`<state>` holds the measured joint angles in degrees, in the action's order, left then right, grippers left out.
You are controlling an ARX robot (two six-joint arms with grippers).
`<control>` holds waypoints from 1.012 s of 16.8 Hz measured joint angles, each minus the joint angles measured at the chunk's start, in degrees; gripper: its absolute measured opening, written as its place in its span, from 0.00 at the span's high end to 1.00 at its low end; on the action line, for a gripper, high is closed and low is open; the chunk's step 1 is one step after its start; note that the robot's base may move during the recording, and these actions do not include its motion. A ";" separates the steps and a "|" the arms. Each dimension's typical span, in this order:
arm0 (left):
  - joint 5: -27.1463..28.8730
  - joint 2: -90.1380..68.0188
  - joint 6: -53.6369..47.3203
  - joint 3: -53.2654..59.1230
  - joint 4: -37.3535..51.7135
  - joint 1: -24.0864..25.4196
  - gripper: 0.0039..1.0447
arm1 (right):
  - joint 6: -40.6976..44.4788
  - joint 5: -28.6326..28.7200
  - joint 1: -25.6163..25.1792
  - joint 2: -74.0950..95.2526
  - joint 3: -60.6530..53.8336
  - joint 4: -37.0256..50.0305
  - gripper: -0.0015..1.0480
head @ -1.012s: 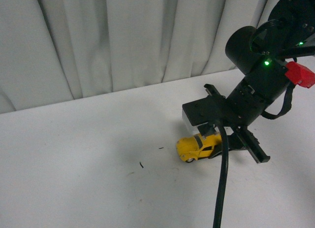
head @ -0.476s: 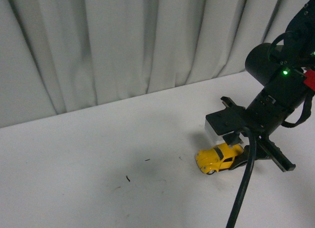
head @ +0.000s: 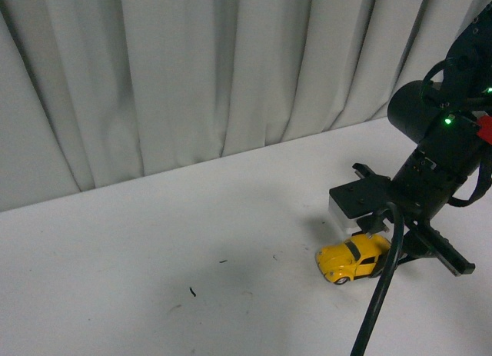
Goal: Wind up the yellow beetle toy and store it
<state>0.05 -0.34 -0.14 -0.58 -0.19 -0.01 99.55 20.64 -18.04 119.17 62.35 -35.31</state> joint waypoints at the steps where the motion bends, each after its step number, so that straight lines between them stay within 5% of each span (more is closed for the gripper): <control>1: 0.00 0.00 0.00 0.00 -0.02 0.00 0.06 | 0.00 -0.04 0.04 0.00 0.04 -0.04 0.60; 2: 0.00 0.00 0.00 0.00 -0.02 0.00 0.06 | 0.17 -0.07 0.07 0.00 0.07 -0.13 0.57; 7: 0.00 0.00 0.00 0.00 0.00 0.00 0.06 | 0.15 -1.57 0.42 0.13 0.04 -0.76 0.07; 17: -0.02 0.00 0.00 0.00 -0.02 0.00 0.06 | 0.15 -1.60 1.22 0.13 -0.04 -0.63 0.06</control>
<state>0.03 -0.34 -0.14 -0.58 -0.21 -0.01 99.70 19.05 -16.82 119.31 62.30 -35.94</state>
